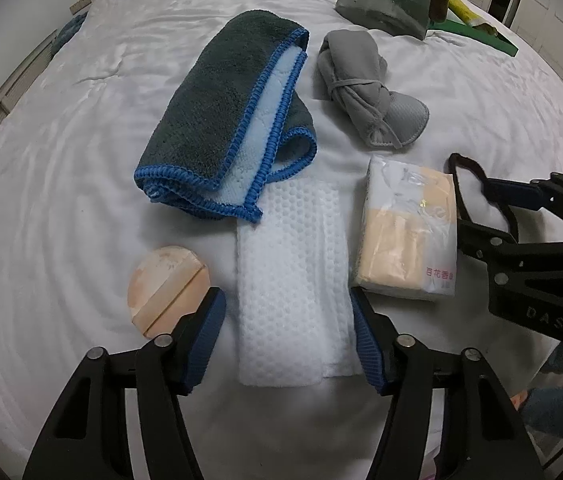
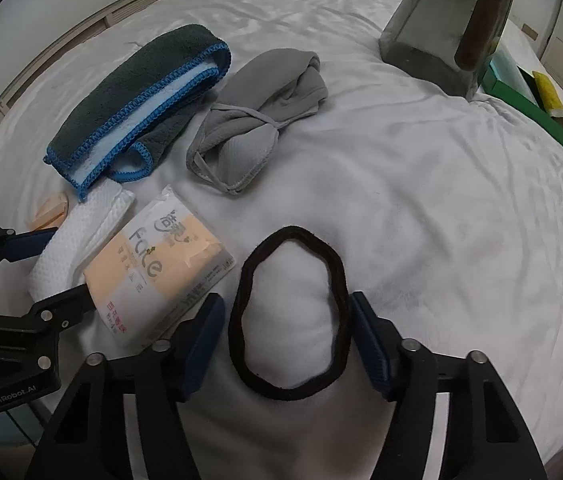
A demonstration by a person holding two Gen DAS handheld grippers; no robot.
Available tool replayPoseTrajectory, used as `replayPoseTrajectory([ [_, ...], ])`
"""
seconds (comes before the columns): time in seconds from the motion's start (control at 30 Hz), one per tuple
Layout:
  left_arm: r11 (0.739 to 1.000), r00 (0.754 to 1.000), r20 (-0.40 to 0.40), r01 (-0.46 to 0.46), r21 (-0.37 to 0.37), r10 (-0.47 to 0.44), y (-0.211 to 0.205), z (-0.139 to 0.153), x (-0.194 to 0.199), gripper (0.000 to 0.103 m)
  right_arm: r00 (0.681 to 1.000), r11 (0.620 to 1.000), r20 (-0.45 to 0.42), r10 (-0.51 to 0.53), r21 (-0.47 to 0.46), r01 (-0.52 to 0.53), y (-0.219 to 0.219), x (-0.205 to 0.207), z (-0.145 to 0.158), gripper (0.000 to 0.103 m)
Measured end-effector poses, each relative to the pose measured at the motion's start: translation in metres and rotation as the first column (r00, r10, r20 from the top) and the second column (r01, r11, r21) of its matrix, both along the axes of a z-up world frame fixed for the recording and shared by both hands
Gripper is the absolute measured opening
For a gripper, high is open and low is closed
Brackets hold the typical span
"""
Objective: Organize soft objects
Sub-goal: 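Grasp the white mesh cloth with the left tool while the right tool grasps the black hair tie, then carry the white cloth with the left tool while the right tool carries the hair tie to the tray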
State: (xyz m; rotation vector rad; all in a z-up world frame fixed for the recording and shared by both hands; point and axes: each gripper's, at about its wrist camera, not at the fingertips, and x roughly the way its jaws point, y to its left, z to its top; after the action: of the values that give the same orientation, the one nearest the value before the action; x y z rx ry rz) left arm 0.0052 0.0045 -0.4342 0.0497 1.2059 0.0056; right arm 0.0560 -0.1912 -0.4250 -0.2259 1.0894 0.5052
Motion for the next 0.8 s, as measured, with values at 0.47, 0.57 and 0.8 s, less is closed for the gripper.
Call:
replayPoseTrajectory([
  [0.47,1.0,1.0,0.001,0.01,-0.022,-0.01,-0.003,0.003,-0.001,0.031,1.0,0.999,-0.008,0.005,0.037,-0.005,-0.007,0.001,0.002,0.033],
  [0.57,0.999,1.0,-0.002,0.014,-0.03,-0.014,-0.004,0.004,0.001,0.023,1.0,0.998,-0.028,0.004,0.059,-0.003,-0.012,0.002,0.003,0.029],
  [0.8,0.999,1.0,-0.005,0.004,-0.038,-0.004,-0.006,0.009,0.003,0.018,0.997,0.995,-0.068,0.025,0.098,-0.019,-0.024,0.006,0.005,0.008],
])
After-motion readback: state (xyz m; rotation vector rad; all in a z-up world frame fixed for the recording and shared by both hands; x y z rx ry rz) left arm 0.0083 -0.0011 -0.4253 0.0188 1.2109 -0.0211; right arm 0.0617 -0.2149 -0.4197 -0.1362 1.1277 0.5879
